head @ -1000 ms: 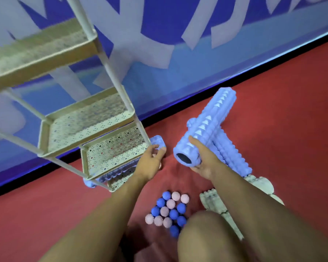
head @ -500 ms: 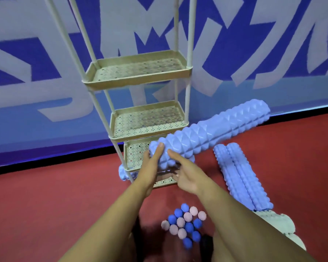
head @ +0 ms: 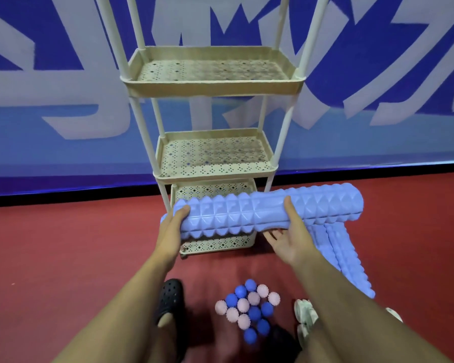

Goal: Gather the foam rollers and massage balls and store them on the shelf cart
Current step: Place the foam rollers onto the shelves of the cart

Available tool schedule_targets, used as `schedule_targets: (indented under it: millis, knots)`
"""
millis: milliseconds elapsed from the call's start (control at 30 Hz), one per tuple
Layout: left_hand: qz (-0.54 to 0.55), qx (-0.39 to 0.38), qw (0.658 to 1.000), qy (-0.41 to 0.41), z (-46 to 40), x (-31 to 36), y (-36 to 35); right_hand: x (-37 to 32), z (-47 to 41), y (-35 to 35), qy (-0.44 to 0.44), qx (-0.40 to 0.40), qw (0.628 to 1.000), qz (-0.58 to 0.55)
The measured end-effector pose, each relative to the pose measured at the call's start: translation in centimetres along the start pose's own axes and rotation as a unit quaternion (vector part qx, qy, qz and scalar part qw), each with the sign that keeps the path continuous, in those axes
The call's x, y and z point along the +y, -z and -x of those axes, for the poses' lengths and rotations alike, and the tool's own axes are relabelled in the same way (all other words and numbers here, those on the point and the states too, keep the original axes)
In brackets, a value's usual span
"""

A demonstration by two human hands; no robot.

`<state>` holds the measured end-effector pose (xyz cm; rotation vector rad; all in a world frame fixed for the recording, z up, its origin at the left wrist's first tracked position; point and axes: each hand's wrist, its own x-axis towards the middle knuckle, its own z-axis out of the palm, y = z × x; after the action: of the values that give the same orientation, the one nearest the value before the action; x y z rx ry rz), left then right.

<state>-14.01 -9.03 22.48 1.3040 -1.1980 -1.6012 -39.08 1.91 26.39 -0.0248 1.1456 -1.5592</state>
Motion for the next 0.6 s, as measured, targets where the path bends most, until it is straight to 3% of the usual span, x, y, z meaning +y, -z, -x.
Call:
schedule_targets:
  millis: [133,267,367,467,600]
  knots:
    - [0.019,0.042,0.999,0.0,0.2,-0.1,1.5,-0.4,-0.5,1.3,0.015,0.049,0.999,-0.013]
    - [0.02,0.064,0.998,-0.004,0.1,-0.3,3.1,0.0,-0.6,2.4,0.02,0.042,0.997,-0.059]
    - [0.009,0.052,0.999,-0.006,0.1,-0.5,4.0,-0.1,-0.4,2.7,-0.027,0.024,0.997,-0.074]
    - [-0.009,0.033,0.999,-0.018,-0.2,-0.9,4.5,0.1,-1.0,4.0,-0.081,0.085,0.99,-0.074]
    - [-0.014,0.046,0.999,-0.015,-0.9,-1.4,4.4,0.7,-1.6,4.8,-0.048,0.111,0.991,-0.058]
